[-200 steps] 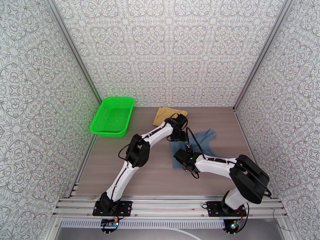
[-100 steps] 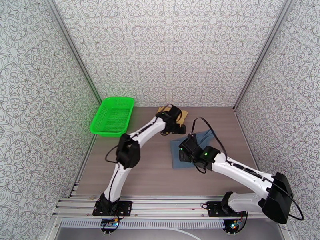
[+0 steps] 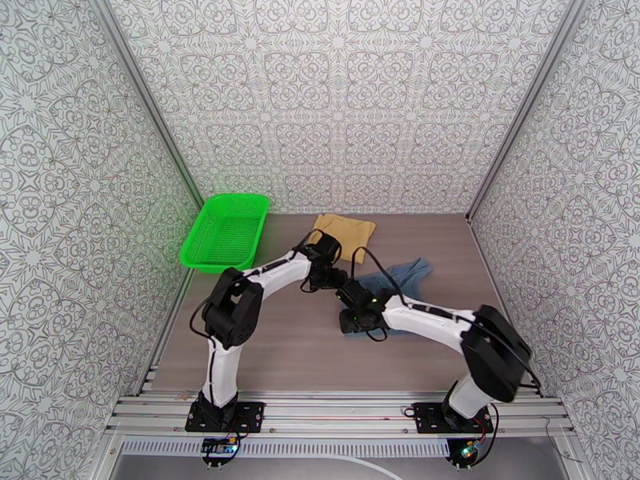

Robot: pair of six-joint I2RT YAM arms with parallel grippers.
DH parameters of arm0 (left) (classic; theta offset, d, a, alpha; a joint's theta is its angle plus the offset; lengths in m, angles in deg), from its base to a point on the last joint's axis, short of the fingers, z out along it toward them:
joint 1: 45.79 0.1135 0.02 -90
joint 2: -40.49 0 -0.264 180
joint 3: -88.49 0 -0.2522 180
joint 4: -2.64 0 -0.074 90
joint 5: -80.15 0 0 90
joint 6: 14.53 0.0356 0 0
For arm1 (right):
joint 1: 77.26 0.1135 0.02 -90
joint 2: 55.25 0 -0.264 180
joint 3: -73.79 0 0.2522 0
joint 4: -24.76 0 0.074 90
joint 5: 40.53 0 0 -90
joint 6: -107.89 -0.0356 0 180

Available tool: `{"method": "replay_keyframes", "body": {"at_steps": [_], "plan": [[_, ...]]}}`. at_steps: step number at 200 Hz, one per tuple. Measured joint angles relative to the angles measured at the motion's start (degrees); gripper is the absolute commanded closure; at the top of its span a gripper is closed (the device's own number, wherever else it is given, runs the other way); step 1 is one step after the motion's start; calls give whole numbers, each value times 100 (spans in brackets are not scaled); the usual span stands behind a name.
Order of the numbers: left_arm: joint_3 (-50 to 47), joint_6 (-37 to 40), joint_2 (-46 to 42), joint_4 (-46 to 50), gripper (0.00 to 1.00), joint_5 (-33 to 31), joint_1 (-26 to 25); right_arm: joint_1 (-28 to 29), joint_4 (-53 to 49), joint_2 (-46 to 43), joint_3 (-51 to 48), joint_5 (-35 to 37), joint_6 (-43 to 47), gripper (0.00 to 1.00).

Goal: Fold and stack the mixed laundry pile

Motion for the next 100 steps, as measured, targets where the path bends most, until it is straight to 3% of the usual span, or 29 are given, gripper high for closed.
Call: {"method": "replay_keyframes", "body": {"at_steps": [17,37,73,100], "plan": [[11,-11,201,-140,27,28,-22,0,26,280,76,7,-42,56],[35,-127,232,-164,40,9,17,42,20,463,181,90,-125,64],[87,-164,358,-149,100,-96,98,70,-17,809,398,162,-186,74],[146,-170,442,-293,100,-42,101,105,4,885,474,181,-173,79]]}}
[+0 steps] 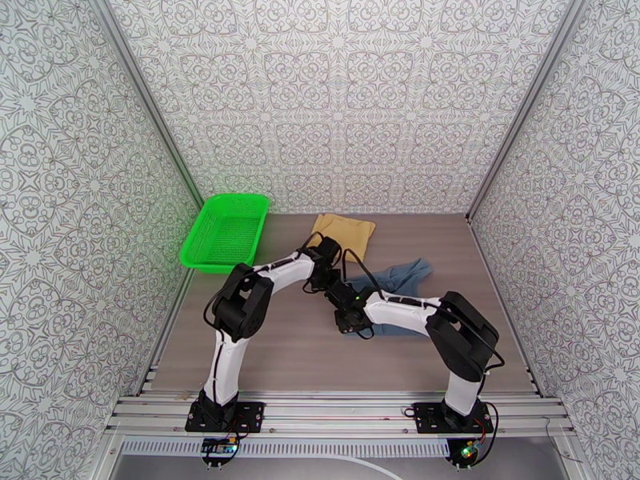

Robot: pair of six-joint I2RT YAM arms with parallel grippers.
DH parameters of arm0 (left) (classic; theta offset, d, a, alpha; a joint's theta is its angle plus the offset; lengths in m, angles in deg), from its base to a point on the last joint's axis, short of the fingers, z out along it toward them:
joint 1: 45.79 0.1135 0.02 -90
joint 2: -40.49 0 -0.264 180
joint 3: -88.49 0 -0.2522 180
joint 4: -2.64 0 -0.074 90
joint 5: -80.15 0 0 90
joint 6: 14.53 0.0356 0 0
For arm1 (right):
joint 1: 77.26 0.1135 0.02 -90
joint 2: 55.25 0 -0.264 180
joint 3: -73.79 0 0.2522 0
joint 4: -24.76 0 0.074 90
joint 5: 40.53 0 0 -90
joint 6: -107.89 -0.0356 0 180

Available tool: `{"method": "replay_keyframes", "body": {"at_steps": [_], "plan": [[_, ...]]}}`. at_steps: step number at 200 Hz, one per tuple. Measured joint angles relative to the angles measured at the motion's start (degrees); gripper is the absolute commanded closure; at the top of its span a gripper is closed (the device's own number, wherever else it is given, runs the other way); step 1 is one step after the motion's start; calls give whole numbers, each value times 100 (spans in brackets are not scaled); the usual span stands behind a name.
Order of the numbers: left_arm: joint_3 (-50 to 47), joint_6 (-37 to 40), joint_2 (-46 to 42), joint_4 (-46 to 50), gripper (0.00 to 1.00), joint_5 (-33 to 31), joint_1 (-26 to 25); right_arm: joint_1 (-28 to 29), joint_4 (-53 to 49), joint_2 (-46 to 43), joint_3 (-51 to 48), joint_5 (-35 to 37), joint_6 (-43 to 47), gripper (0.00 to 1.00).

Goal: Fold and stack the mixed laundry pile

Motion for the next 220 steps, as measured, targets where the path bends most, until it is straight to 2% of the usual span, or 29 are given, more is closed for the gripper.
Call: {"method": "replay_keyframes", "body": {"at_steps": [54,86,114,125,137,153,167,190,220], "plan": [[-487,-151,-225,-568,100,61,52,190,144,94,111,-63,186,84],[-1515,-192,-811,-1266,100,101,323,479,245,339,422,-385,275,84],[-2490,-203,-1528,-1366,100,-63,708,758,507,603,715,-745,348,83],[-2844,-210,-1818,-1349,100,-175,846,841,560,673,800,-833,343,78],[-3093,-219,-2035,-1320,100,-278,949,890,599,710,844,-914,337,62],[-3335,-234,-2267,-1211,100,-428,1043,901,632,708,857,-1036,332,47],[-3355,-227,-2319,-1086,85,-503,1064,909,656,682,868,-1113,339,38],[-3167,-127,-2326,-715,61,-575,1049,907,529,553,866,-1088,334,29],[-2039,136,-2326,229,34,-852,925,896,-26,-205,870,-763,310,19]]}}
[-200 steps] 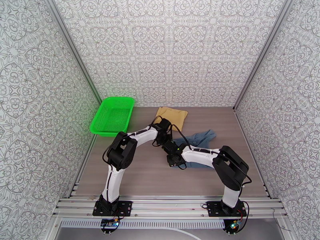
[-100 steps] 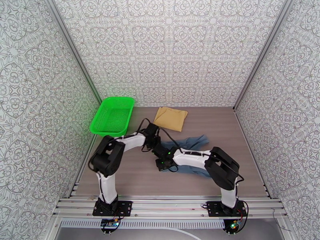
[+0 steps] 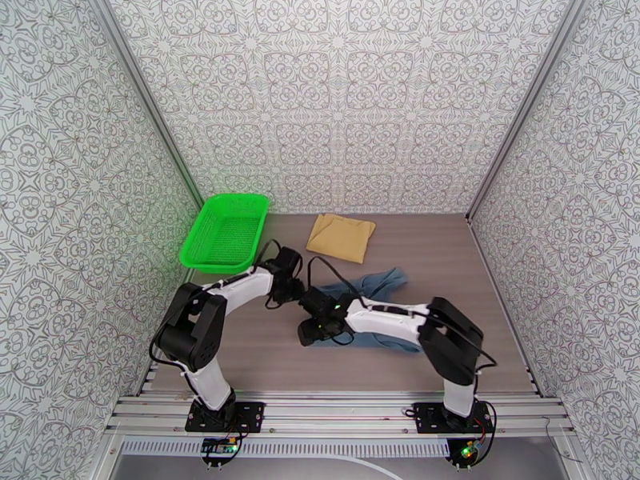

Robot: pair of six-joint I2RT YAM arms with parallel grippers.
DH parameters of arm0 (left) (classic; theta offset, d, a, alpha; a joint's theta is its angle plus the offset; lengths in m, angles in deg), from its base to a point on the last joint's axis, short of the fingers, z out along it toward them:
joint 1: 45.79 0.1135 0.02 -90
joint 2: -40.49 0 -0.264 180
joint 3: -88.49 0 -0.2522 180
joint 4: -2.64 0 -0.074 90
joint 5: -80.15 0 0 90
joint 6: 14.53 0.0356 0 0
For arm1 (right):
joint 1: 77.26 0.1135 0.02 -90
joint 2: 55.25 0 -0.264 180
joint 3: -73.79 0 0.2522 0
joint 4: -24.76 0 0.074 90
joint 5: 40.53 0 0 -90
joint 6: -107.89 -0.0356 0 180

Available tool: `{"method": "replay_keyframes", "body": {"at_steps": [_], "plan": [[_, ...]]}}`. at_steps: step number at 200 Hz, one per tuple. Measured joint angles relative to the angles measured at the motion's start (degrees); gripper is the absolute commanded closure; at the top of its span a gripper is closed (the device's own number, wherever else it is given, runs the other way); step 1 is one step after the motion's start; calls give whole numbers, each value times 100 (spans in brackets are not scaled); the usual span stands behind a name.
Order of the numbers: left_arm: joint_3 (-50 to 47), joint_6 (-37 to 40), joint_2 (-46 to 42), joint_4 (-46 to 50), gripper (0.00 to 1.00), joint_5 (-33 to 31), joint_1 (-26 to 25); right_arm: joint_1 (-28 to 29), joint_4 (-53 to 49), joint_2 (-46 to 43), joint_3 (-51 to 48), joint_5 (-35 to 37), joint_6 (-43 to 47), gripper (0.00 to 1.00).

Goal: Fold and stack the mixed laundry pile

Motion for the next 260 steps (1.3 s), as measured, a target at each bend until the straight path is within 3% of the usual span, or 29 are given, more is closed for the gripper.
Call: {"method": "replay_keyframes", "body": {"at_steps": [39,51,81,126,152,208,260], "plan": [[2013,463,0,579,1,-313,-479,-190,-697,-1781,9,584,-9,15],[2496,564,44,678,1,-269,-675,-507,-778,-2229,-57,632,28,18],[3766,852,732,791,1,168,-1126,-1985,-951,-3049,-625,671,223,20],[6008,1316,3136,833,1,1331,-1690,-3191,-1167,-3700,-1912,433,280,18],[6332,1443,4070,531,1,2028,-1845,-3823,-1141,-3978,-2579,181,264,18],[6387,1926,4631,-240,0,3147,-1617,-4527,-1023,-4594,-3305,-103,31,23],[7427,2455,5239,-643,0,4186,-1349,-4645,-903,-4621,-3807,-247,-269,28]]}}
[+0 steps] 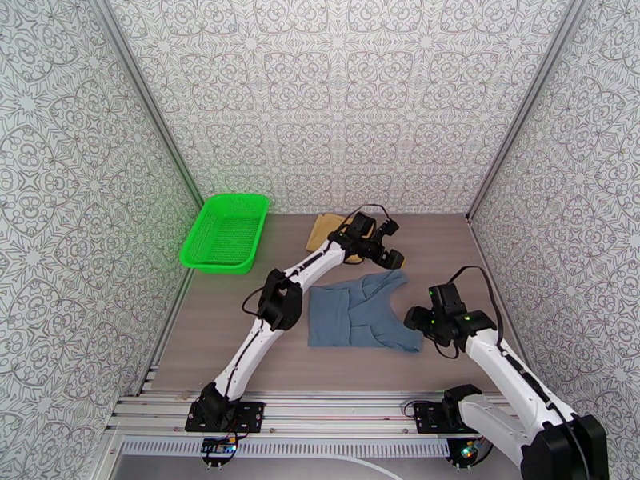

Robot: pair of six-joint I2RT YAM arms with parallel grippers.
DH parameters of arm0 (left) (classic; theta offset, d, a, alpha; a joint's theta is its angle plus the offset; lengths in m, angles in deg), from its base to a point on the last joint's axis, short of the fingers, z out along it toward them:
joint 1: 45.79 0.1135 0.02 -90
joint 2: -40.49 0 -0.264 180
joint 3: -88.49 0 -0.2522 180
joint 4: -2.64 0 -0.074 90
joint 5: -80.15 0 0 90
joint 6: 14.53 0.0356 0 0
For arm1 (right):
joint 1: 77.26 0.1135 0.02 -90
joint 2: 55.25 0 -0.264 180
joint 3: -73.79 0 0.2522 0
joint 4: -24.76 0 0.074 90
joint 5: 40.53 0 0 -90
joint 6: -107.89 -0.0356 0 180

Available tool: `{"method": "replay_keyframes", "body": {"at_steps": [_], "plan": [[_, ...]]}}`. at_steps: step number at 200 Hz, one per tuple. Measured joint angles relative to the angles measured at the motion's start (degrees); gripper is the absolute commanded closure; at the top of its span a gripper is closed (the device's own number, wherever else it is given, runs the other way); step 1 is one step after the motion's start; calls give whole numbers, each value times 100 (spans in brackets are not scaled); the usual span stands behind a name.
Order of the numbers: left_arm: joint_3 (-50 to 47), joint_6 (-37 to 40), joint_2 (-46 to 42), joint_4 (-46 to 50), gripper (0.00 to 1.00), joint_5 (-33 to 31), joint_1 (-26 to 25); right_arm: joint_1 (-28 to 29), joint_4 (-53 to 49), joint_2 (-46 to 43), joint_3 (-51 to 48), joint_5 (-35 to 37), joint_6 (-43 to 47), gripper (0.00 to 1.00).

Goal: Fold and stack the mixed laundry pile

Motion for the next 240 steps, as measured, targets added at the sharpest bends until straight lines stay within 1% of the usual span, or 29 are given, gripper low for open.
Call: {"method": "replay_keyframes", "body": {"at_steps": [15,49,70,96,103,118,125,138,149,156,161,174,183,194,217,240], "plan": [[240,205,306,55,1,90,31,0,17,26,-13,-11,-42,29],[289,492,680,352,1,33,24,0,46,184,-13,-44,-127,35],[391,702,678,590,5,-358,-50,0,46,289,-13,-68,-168,38],[446,1049,678,811,13,-1123,-291,0,76,367,-13,-109,-186,41],[452,1117,678,831,21,-1353,-358,0,101,389,-13,-131,-197,42],[474,1281,678,874,25,-1742,-503,0,151,424,-13,-195,-210,43],[474,1329,678,903,26,-1818,-551,0,177,435,-13,-227,-210,44],[474,1368,678,896,33,-2024,-627,0,214,435,-13,-262,-210,44],[474,1375,678,894,36,-2151,-656,0,238,435,-13,-289,-210,45],[474,1377,678,890,41,-2192,-664,0,245,435,-13,-306,-210,46],[474,1364,678,890,46,-2201,-664,0,254,435,-13,-321,-208,46],[468,1357,678,887,55,-2212,-664,0,278,435,-13,-350,-210,48],[452,1342,678,876,64,-2216,-664,0,286,435,-13,-358,-214,49],[439,1327,678,868,73,-2210,-664,0,291,435,-15,-363,-236,50],[387,1281,678,844,100,-2135,-664,0,345,435,-122,-354,-321,50],[293,1217,664,684,100,-1987,-686,0,341,435,-323,-229,-459,47]]}}
